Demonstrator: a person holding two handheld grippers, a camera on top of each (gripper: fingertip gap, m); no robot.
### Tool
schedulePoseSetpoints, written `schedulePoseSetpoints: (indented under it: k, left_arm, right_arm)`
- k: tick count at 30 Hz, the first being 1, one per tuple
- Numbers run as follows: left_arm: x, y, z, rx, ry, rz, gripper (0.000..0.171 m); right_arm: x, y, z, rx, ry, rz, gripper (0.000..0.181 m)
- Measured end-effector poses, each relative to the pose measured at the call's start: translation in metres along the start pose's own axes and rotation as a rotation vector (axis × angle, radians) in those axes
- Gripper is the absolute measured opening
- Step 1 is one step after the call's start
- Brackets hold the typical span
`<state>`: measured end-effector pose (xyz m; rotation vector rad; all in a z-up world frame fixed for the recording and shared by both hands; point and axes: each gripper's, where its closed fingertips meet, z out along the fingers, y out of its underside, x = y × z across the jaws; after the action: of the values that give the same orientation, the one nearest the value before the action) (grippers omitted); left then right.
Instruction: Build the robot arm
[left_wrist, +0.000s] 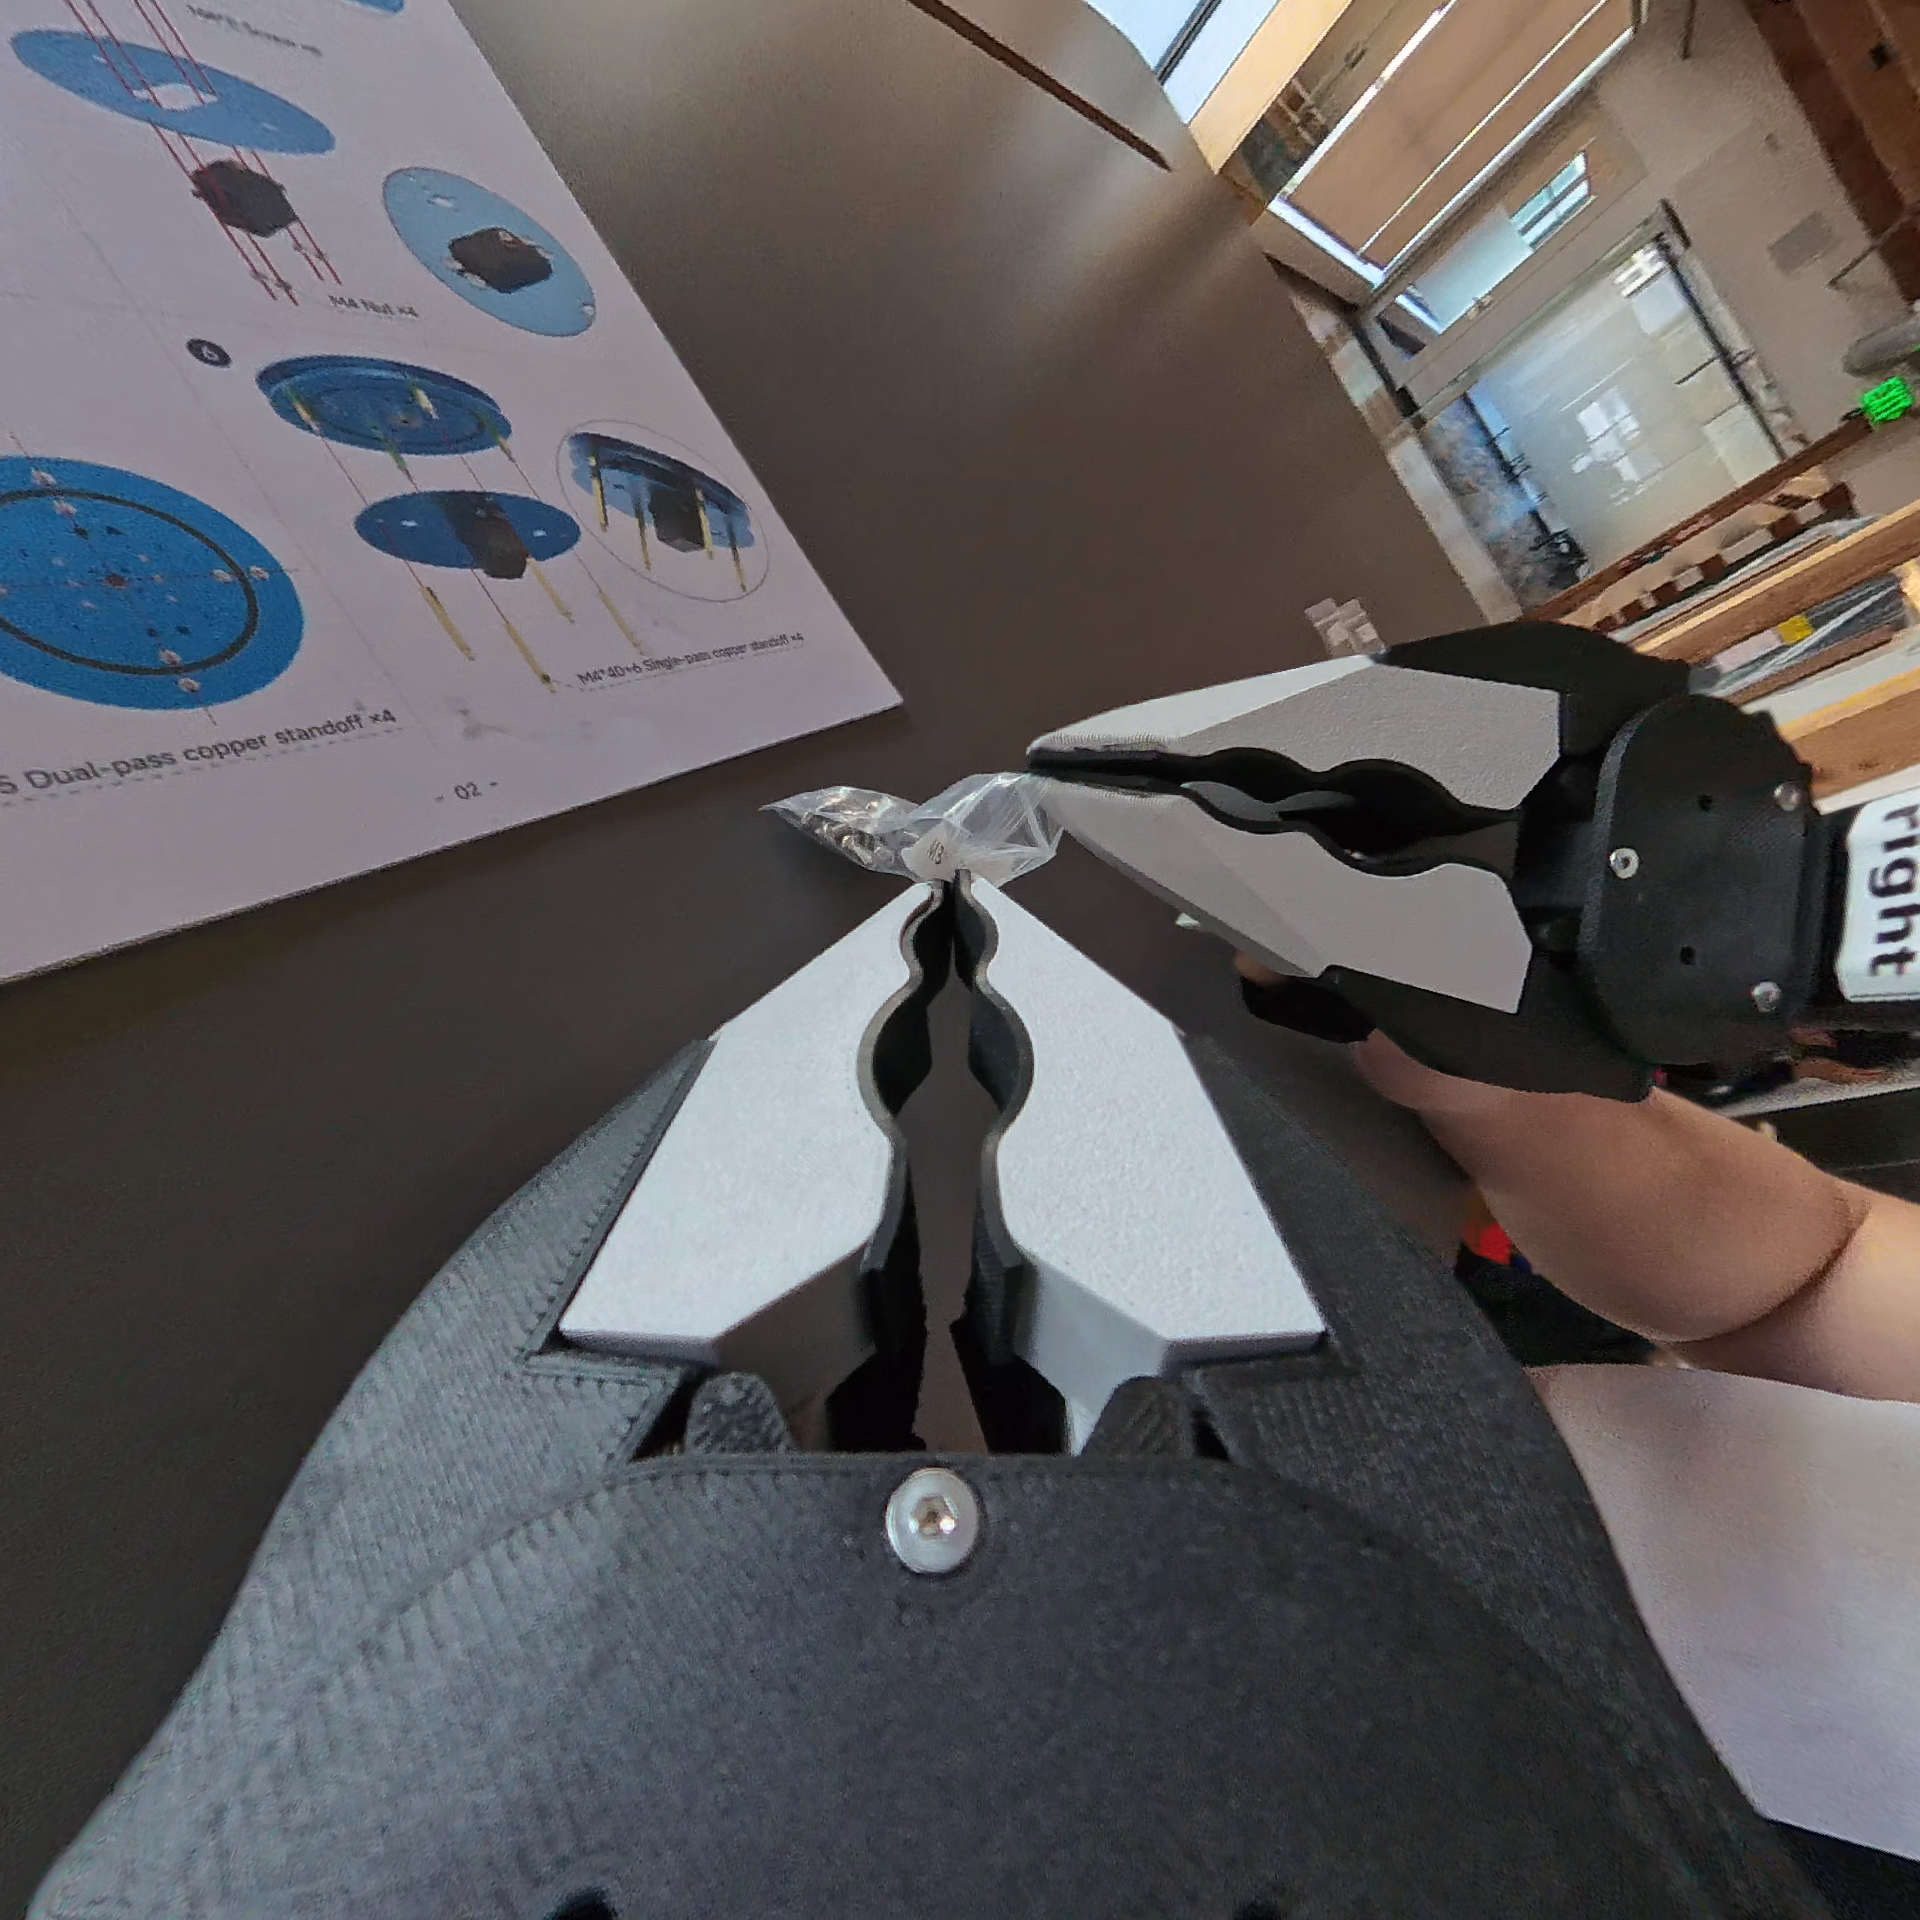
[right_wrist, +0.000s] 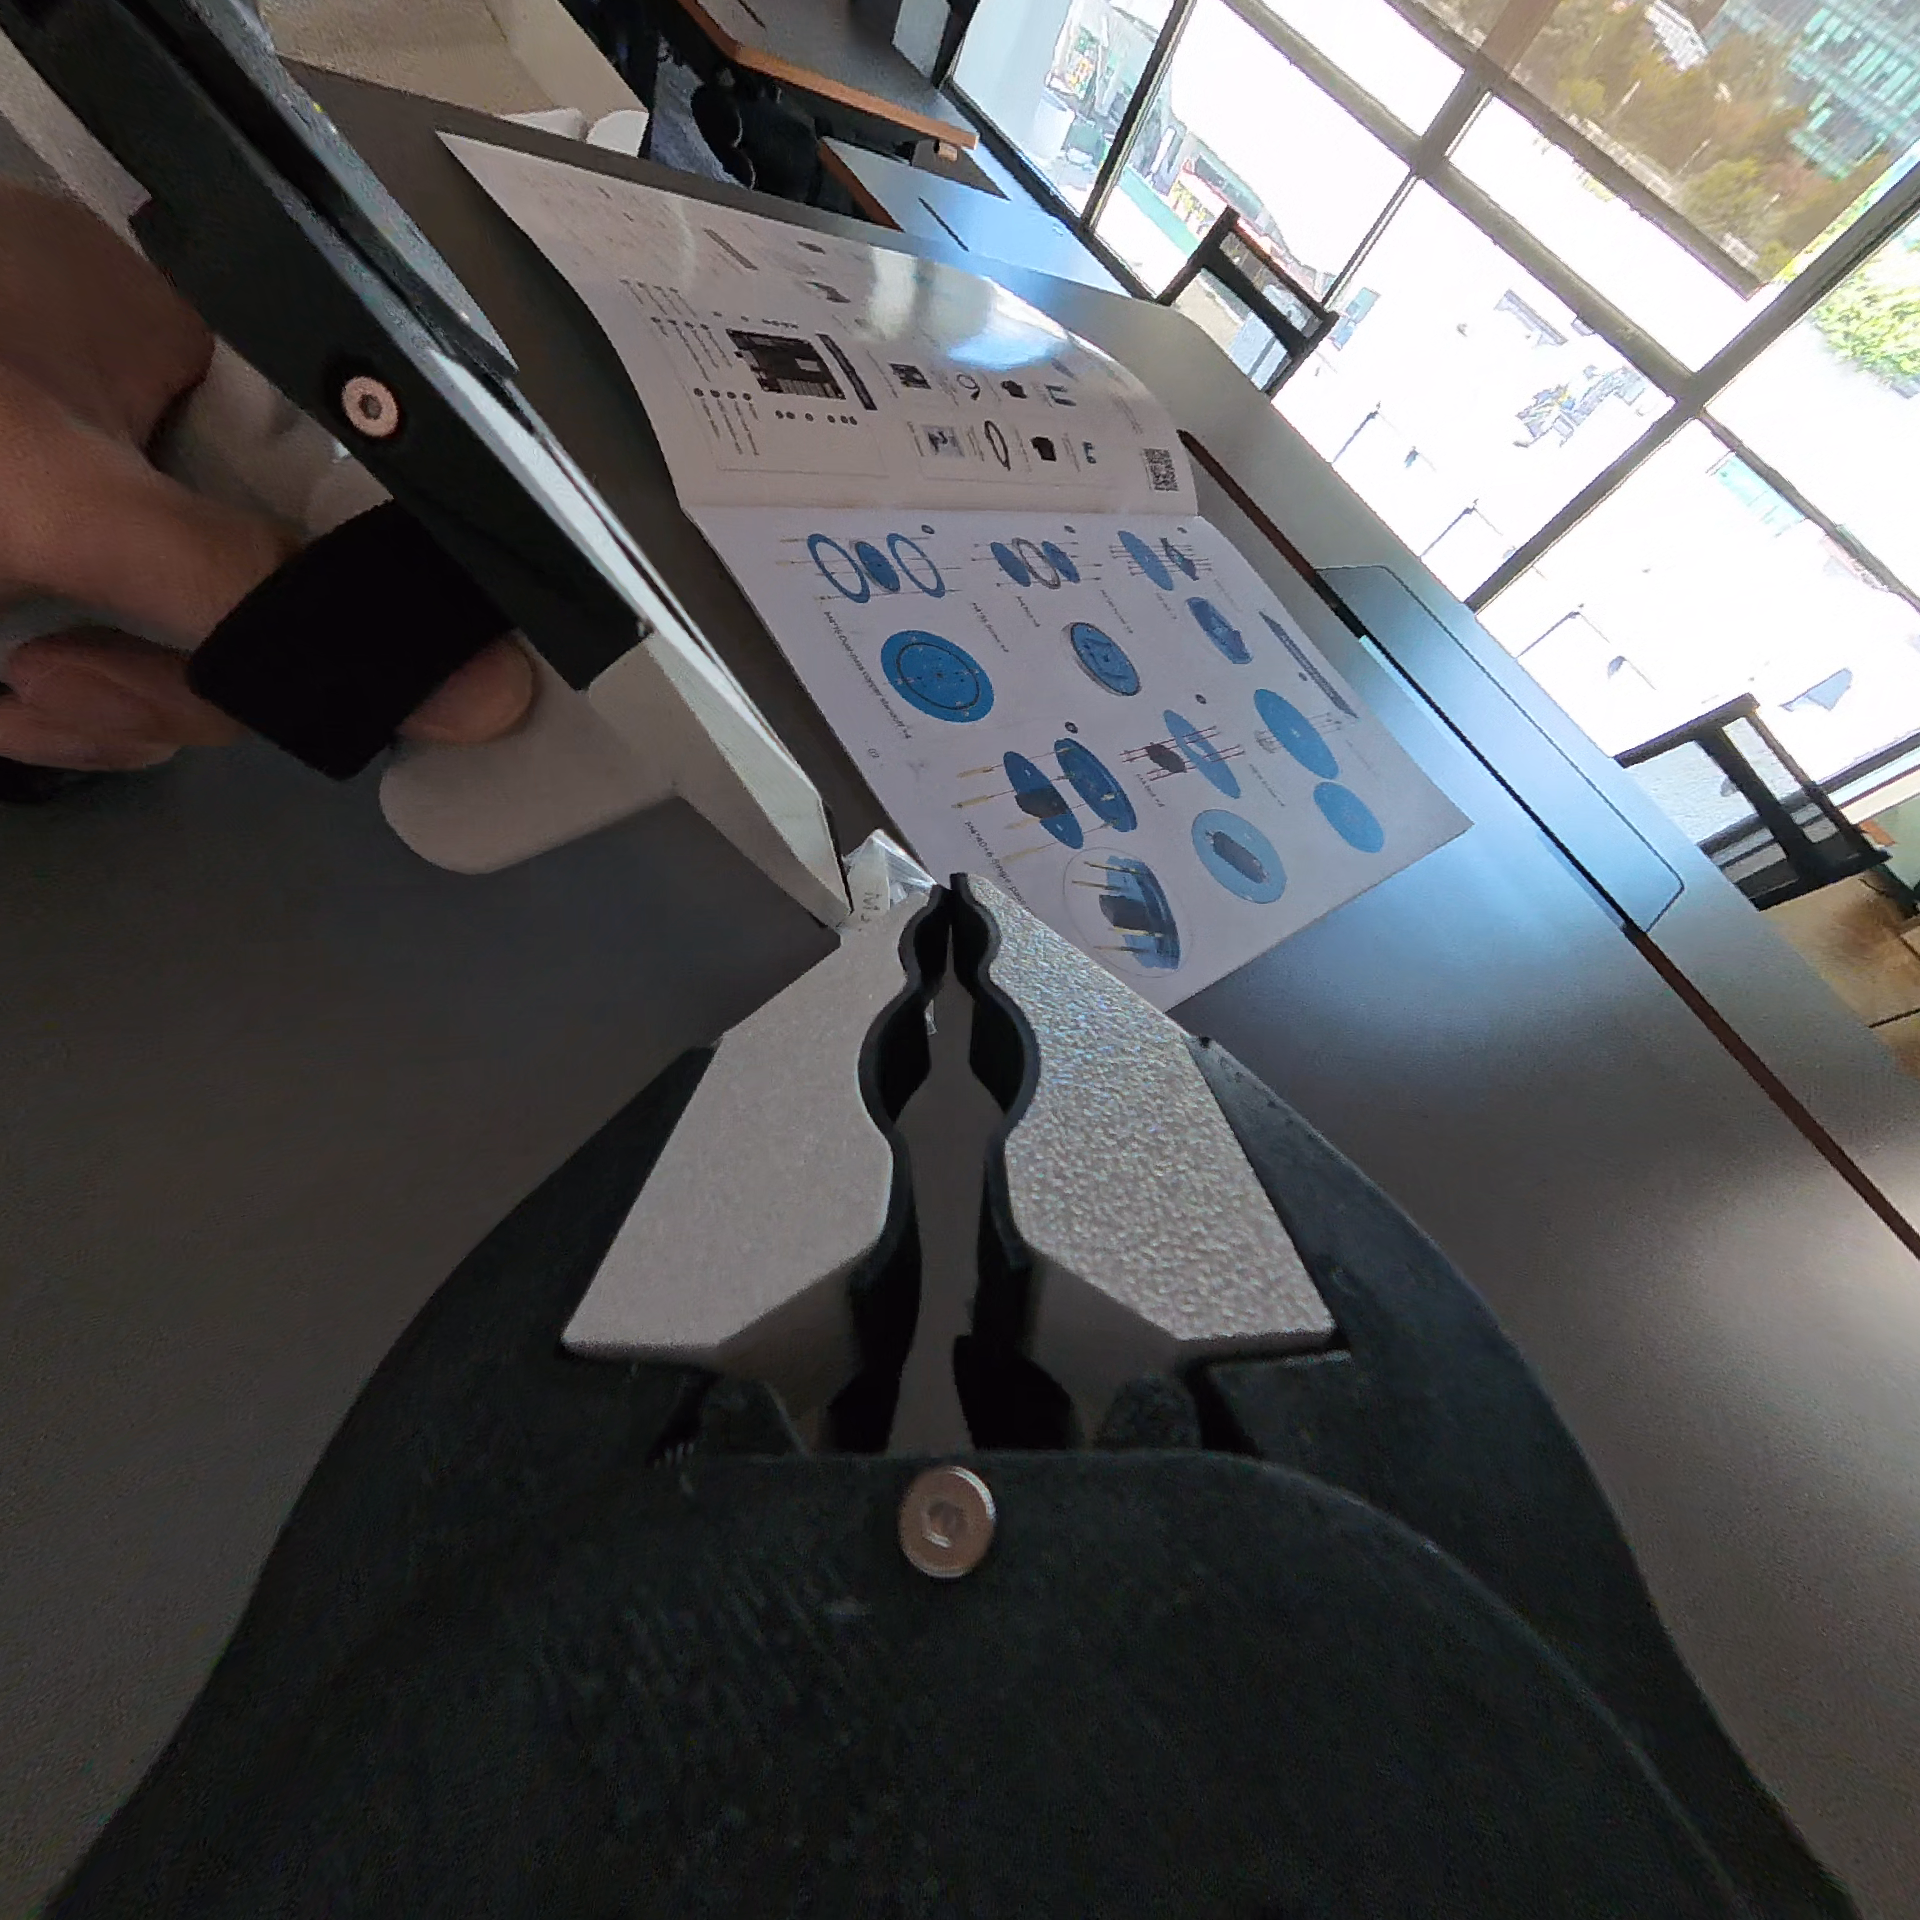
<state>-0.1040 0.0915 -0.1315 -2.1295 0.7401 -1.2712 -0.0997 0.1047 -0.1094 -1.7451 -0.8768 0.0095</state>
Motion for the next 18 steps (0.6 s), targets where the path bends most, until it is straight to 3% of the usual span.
schedulePoseSetpoints:
  k: [8, 18]
  left_arm:
    - [0.01, 0.003, -0.009, -0.056, -0.083, 0.088, 0.0]
    - [0.016, 0.011, -0.022, -0.175, -0.163, 0.182, 0.0]
  right_arm:
    - [-0.014, 0.003, -0.001, -0.05, -0.124, 0.145, 0.009]
    - [-0.031, 0.004, 0.003, -0.122, -0.188, 0.093, 0.009]
